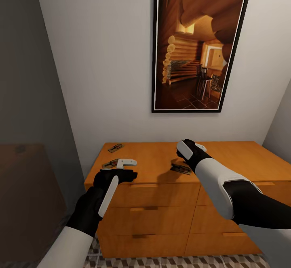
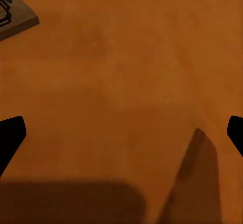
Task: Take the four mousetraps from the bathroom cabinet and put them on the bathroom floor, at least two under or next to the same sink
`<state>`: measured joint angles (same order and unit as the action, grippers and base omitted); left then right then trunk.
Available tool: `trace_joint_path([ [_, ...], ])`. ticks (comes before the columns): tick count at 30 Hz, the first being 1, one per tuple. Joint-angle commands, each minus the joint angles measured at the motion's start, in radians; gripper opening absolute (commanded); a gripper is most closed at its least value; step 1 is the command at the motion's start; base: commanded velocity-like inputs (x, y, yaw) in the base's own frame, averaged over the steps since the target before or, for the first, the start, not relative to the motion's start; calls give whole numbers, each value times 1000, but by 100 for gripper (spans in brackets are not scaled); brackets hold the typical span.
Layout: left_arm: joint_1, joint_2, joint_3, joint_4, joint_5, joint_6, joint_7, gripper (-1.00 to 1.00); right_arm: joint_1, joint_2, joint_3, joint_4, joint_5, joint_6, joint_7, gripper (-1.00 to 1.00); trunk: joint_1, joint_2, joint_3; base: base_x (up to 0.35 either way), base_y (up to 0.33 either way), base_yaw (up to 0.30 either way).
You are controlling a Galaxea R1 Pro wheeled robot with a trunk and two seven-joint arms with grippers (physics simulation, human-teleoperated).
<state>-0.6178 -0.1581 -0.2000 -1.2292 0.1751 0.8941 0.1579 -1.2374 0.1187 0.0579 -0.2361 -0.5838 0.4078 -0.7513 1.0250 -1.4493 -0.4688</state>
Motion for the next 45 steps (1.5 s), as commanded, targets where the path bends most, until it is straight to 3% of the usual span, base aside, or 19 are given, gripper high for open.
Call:
trace_joint_path([
  [1, -1, 0, -1, -1, 11, 3, 9, 100, 0, 0, 6, -2, -4, 9, -5, 100, 0, -1, -1, 0, 0, 0],
  [31, -1, 3, -1, -2, 10, -3, 7, 100, 0, 8, 7, -2, -4, -3, -6, 100, 0, -1, -1, 26, 0, 0],
  [45, -1, 3, 0, 0, 13, -3, 6, 100, 0, 6, 7, 31, -8, -70, -15, 100, 0, -1, -1, 0, 0, 0],
])
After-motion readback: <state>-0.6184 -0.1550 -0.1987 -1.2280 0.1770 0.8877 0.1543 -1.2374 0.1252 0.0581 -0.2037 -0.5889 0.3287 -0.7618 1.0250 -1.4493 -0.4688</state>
